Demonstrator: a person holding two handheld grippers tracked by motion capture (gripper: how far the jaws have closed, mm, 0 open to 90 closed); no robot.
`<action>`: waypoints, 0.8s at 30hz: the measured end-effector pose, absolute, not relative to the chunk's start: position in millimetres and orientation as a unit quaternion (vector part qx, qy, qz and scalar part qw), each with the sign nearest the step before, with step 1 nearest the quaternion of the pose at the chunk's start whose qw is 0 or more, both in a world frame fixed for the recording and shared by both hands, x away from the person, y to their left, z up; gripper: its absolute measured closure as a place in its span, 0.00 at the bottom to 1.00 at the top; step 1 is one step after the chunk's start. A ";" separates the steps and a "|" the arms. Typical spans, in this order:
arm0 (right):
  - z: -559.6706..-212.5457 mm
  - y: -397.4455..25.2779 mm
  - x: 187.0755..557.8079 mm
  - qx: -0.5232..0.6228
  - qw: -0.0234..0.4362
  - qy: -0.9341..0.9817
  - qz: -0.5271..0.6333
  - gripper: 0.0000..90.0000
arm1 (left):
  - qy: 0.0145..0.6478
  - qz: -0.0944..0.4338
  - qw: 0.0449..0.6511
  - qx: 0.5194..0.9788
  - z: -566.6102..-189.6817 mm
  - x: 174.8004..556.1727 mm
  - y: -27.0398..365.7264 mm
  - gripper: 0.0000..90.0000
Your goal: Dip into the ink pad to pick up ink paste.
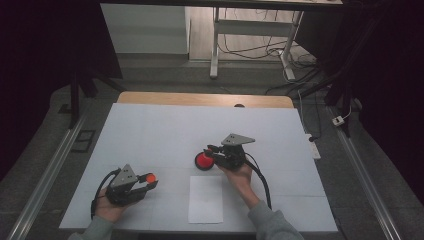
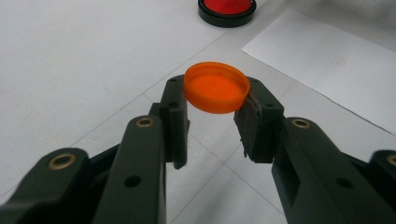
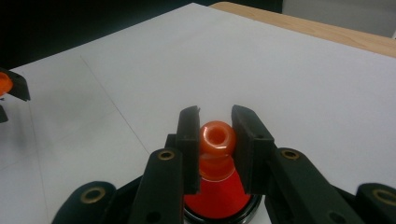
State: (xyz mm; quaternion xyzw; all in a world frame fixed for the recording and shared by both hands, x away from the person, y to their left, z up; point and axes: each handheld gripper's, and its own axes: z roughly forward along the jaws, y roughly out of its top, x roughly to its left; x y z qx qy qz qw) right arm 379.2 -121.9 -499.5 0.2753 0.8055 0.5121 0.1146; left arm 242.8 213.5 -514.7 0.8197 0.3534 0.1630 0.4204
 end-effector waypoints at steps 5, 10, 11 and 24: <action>-496.9 -122.7 376.6 0.273 0.112 0.805 0.515 0.81 | 0.354 0.162 0.421 0.819 -514.6 242.9 214.2 0.72; -493.0 -125.3 371.8 0.268 0.109 0.805 0.517 0.81 | 0.354 0.162 0.421 0.819 -514.9 242.9 213.7 0.72; -492.1 -125.8 371.0 0.269 0.109 0.805 0.518 0.81 | 0.354 0.162 0.420 0.820 -515.0 242.9 213.6 0.72; -487.6 -137.4 360.0 0.264 0.101 0.807 0.518 0.81 | 0.356 0.162 0.420 0.819 -515.6 243.2 213.8 0.72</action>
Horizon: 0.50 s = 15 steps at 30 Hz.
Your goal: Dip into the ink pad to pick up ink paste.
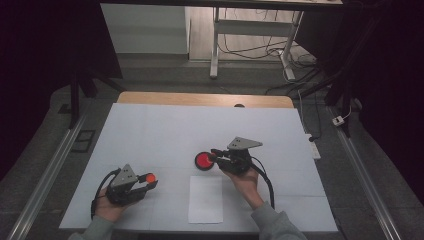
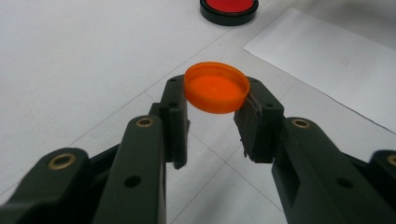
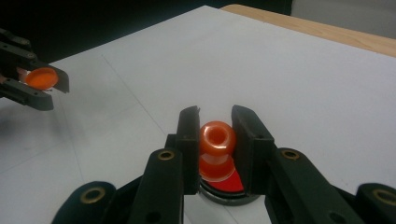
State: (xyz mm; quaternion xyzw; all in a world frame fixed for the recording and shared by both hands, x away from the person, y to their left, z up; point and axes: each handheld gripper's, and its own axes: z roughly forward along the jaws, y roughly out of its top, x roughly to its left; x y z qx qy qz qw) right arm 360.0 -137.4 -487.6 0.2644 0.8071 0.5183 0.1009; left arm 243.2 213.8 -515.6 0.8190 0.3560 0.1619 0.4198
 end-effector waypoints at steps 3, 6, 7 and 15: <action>-487.4 -141.2 356.7 0.265 0.100 0.808 0.516 0.81 | 0.355 0.162 0.419 0.820 -515.9 243.5 213.7 0.72; -487.3 -142.6 354.0 0.262 0.099 0.810 0.516 0.81 | 0.355 0.162 0.419 0.820 -516.0 243.9 213.7 0.72; -487.3 -142.7 353.5 0.261 0.099 0.810 0.516 0.81 | 0.355 0.162 0.419 0.820 -516.0 244.0 213.7 0.72; -486.8 -142.4 350.0 0.256 0.097 0.812 0.516 0.80 | 0.356 0.162 0.419 0.820 -516.3 244.5 214.1 0.72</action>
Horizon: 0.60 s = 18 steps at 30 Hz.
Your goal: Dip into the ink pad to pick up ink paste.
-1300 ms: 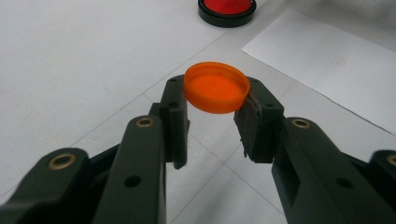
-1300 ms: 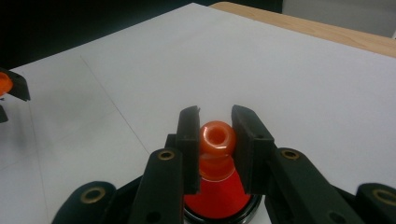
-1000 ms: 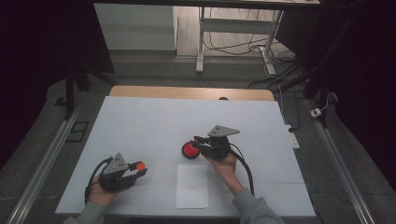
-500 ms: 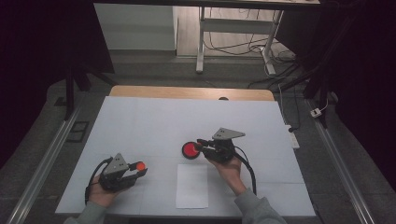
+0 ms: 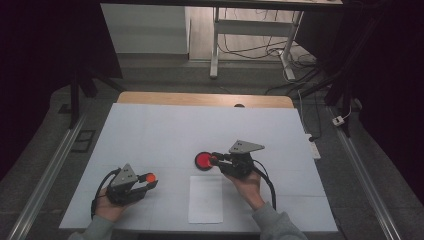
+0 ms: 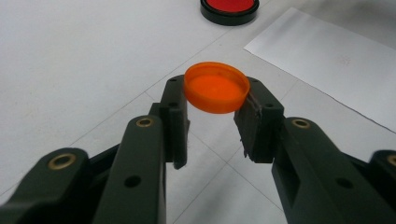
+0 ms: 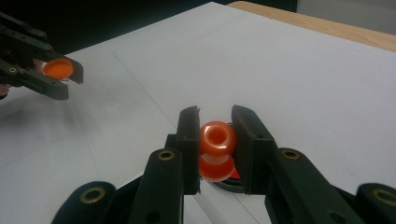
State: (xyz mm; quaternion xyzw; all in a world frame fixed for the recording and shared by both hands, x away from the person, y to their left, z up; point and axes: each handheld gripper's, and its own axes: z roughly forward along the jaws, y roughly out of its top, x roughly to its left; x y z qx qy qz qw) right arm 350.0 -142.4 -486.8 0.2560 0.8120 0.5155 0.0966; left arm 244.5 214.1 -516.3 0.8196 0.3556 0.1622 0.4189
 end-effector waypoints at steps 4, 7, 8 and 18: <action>-486.3 -143.3 348.7 0.257 0.096 0.811 0.517 0.80 | 0.355 0.162 0.419 0.820 -516.4 244.7 214.1 0.72; -485.7 -144.2 347.4 0.256 0.096 0.811 0.518 0.80 | 0.355 0.161 0.419 0.820 -516.4 244.9 214.0 0.72; -485.5 -144.4 347.0 0.256 0.096 0.810 0.519 0.80 | 0.355 0.161 0.419 0.820 -516.4 244.9 214.0 0.72; -483.5 -147.7 343.4 0.255 0.095 0.810 0.519 0.80 | 0.355 0.161 0.419 0.820 -516.5 245.1 214.2 0.72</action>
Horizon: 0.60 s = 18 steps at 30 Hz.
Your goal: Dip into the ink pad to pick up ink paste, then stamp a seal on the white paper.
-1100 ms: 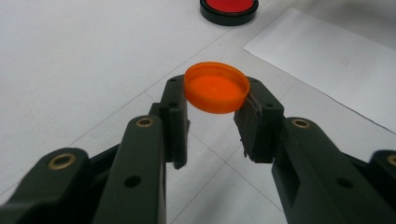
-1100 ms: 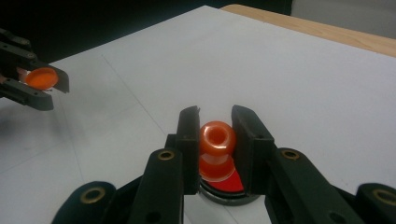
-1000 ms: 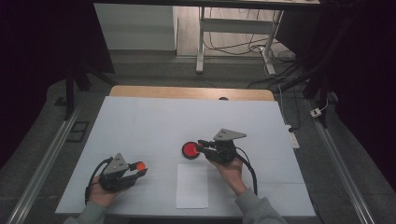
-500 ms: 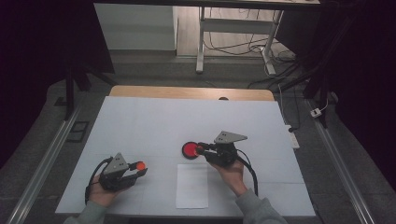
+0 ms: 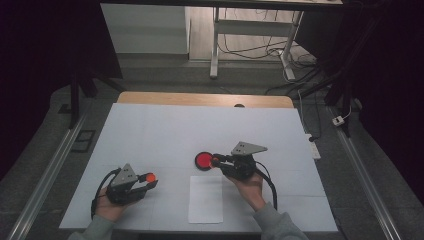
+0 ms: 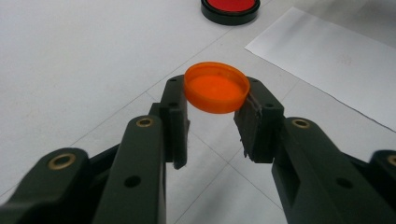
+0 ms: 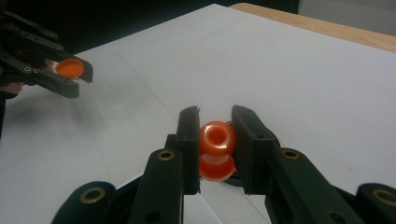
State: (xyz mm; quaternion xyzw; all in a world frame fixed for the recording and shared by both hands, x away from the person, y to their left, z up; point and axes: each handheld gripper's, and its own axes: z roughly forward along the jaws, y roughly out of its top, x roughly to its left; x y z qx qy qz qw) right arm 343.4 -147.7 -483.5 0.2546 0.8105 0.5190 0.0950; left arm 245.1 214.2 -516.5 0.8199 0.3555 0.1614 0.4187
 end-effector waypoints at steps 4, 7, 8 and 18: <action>-483.0 -148.7 341.6 0.253 0.094 0.811 0.519 0.80 | 0.355 0.162 0.419 0.820 -516.3 245.0 214.2 0.72; -483.3 -149.8 341.1 0.253 0.095 0.810 0.520 0.80 | 0.355 0.162 0.419 0.820 -516.4 245.3 214.1 0.72; -483.3 -150.6 340.9 0.254 0.095 0.811 0.518 0.80 | 0.355 0.162 0.419 0.820 -516.4 245.2 214.0 0.72; -482.4 -158.9 331.9 0.255 0.092 0.812 0.517 0.80 | 0.354 0.164 0.421 0.819 -515.5 245.0 213.8 0.72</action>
